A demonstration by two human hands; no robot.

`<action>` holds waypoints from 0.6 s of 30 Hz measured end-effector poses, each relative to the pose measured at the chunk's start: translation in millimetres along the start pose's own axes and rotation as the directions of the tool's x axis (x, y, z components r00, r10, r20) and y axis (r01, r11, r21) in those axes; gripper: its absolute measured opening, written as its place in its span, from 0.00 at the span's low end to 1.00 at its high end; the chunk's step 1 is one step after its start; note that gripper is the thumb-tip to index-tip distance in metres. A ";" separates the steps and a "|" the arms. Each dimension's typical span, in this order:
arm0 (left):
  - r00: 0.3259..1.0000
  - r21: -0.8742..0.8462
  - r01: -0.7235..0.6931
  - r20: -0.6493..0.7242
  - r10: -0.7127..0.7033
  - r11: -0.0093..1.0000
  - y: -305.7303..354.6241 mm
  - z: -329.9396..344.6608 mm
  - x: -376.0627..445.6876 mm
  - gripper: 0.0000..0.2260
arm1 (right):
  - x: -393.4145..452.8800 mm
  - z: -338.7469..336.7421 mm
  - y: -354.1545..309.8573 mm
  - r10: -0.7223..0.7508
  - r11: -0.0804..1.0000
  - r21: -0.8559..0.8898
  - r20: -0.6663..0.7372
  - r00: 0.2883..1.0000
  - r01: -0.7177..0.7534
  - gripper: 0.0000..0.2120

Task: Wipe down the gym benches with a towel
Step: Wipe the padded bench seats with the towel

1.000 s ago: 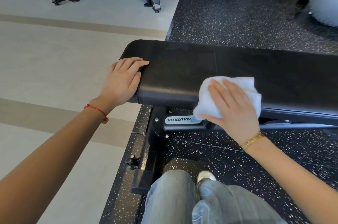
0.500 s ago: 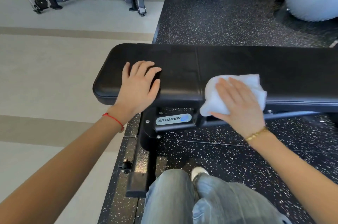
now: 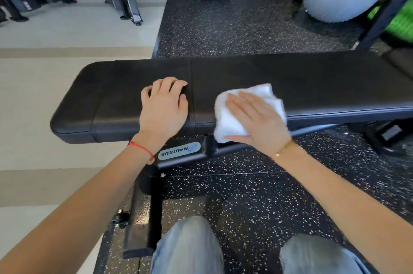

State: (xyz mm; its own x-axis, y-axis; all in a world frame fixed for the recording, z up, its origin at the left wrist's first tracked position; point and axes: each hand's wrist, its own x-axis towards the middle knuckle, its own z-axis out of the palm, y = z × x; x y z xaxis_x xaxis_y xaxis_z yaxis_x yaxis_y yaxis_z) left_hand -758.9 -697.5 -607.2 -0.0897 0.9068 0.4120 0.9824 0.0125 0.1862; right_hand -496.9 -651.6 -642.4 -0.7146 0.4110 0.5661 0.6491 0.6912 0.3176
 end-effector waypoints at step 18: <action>0.982 0.013 0.188 -0.024 -0.187 0.982 92.3 7.6 -0.7 0.21 | -61.1 -6.1 71.5 0.031 0.999 0.022 -0.061 0.998 -0.029 0.37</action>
State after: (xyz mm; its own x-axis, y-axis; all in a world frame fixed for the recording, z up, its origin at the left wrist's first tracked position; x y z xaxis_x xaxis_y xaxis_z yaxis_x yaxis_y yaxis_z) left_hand -666.8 -693.8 -597.1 -0.2760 0.8781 0.3907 0.9502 0.1882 0.2484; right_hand -405.2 -630.9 -649.6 -0.6770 0.3947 0.6211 0.6639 0.6918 0.2840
